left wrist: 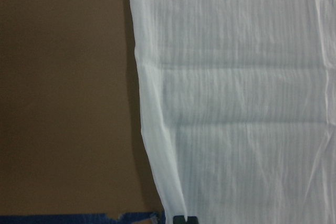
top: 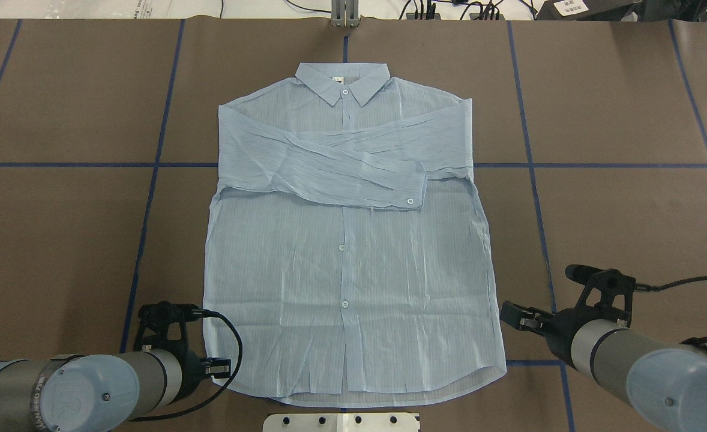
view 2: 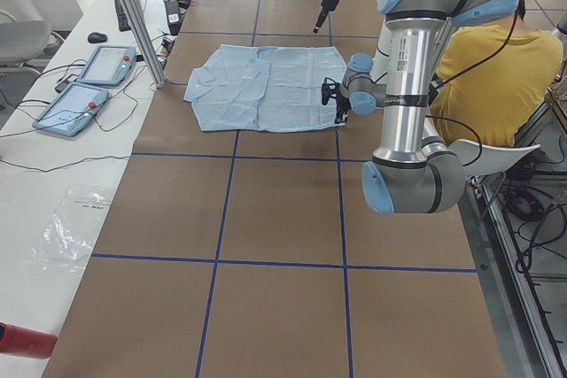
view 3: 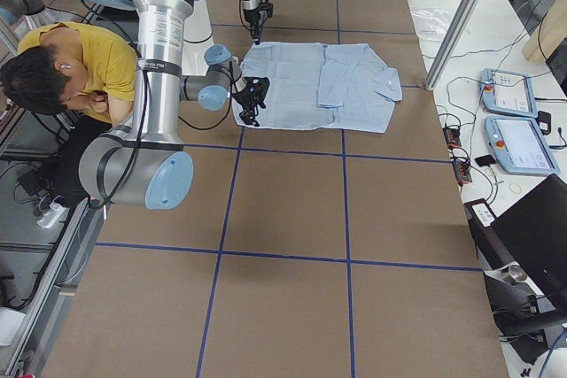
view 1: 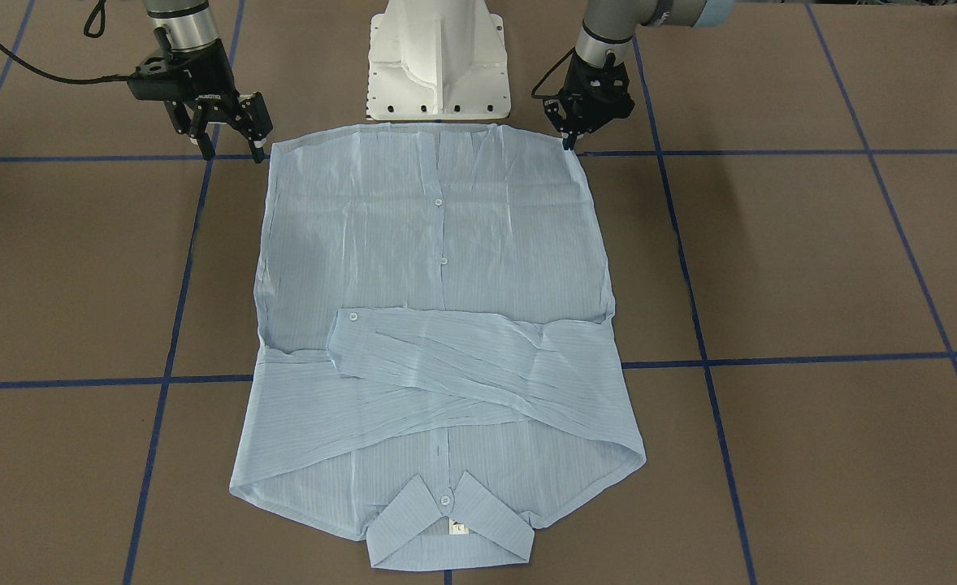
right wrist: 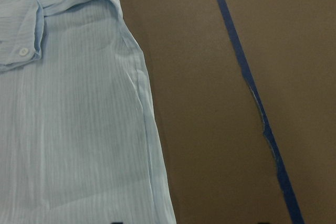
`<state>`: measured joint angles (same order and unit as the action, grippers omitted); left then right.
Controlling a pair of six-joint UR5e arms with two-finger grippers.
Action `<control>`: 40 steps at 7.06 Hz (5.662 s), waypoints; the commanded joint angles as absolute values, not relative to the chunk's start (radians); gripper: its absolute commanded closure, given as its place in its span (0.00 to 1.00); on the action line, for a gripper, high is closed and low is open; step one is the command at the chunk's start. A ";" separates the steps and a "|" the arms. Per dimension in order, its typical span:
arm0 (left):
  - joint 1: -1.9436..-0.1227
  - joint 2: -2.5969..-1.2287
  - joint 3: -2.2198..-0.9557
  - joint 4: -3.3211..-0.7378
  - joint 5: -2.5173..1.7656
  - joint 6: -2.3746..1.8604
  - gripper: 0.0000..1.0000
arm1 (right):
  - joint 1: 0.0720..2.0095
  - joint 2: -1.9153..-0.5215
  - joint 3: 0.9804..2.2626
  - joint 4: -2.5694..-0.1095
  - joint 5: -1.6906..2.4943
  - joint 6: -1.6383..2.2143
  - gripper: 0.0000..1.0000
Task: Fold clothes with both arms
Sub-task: 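Position both grippers at the hem corners nearest the robot and grasp, then lift the hem with both grippers and fold it toward the collar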
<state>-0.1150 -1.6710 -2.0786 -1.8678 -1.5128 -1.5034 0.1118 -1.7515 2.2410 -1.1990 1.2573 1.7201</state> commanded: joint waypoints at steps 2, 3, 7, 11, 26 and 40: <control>-0.114 -1.670 -2.080 -1.870 -1.471 -1.502 1.00 | -0.034 -1.741 2.198 -1.189 1.117 1.824 0.42; -0.114 -1.672 -2.082 -1.870 -1.471 -1.502 1.00 | -0.037 -1.735 2.181 -1.162 1.111 1.824 0.46; -0.114 -1.672 -2.082 -1.870 -1.470 -1.503 1.00 | -0.095 -1.733 2.132 -1.117 1.043 1.824 0.52; -0.114 -1.671 -2.082 -1.870 -1.470 -1.503 1.00 | -0.136 -1.735 2.126 -1.129 1.031 1.822 0.60; -0.130 -1.628 -2.305 -1.855 -1.532 -1.445 1.00 | -0.124 -1.857 2.378 -1.184 1.104 1.815 1.00; -0.640 -2.056 -1.968 -1.576 -1.597 -1.210 1.00 | 0.604 -1.065 2.035 -1.697 1.358 1.517 1.00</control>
